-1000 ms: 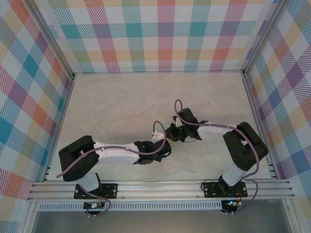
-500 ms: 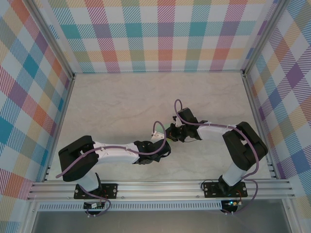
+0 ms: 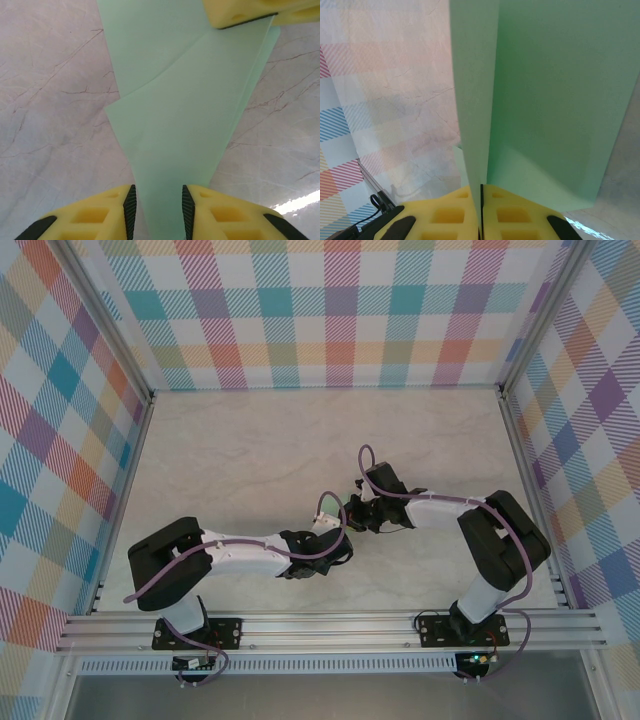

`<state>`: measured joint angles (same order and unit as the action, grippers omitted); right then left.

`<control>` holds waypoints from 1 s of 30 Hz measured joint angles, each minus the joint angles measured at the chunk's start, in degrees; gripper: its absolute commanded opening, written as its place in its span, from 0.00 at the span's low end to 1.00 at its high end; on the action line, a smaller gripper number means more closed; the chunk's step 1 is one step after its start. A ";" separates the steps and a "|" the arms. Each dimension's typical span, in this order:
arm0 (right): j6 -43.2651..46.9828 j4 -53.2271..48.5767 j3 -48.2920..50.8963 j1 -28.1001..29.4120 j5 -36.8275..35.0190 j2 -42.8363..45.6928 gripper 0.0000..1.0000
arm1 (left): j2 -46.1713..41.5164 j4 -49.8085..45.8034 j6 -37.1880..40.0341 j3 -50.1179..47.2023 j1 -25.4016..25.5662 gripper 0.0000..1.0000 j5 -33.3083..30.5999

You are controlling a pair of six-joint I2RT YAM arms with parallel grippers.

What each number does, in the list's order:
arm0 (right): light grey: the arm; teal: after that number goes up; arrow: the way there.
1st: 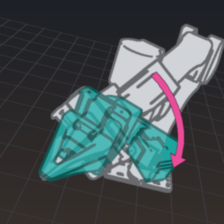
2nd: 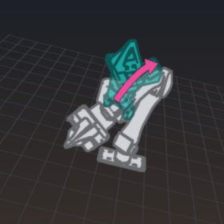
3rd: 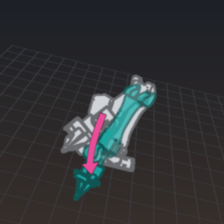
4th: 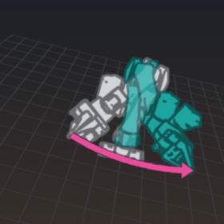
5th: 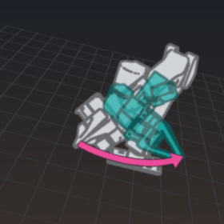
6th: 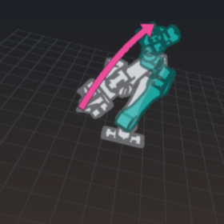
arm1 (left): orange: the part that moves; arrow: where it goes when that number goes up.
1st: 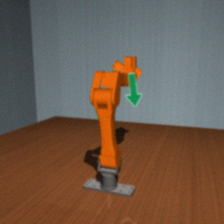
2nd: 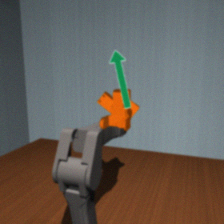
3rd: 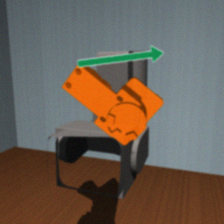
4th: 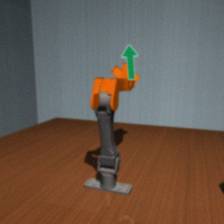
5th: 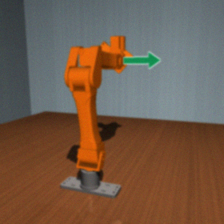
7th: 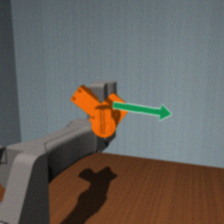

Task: Fold a paper plane with a square sheet of paper (pick it up from the middle)
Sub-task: Fourth fold the wing at the center of the table.

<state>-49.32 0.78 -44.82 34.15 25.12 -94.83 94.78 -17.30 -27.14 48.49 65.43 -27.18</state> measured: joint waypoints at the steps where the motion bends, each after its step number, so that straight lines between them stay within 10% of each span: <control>1: 0.00 0.00 0.00 0.00 0.00 0.02 0.08 | 0.00 -0.04 0.00 0.00 0.00 0.35 0.00; 15: -0.04 0.00 -0.68 0.00 0.02 -0.22 0.08 | -2.03 0.02 1.86 -0.02 -0.11 0.54 1.84; 30: -0.04 -0.02 -0.72 0.00 0.04 -0.28 0.08 | -1.01 -0.61 2.40 0.20 -0.33 0.44 0.50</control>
<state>-49.36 0.75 -45.54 34.15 25.17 -95.11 93.78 -17.91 -24.73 48.69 65.10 -26.68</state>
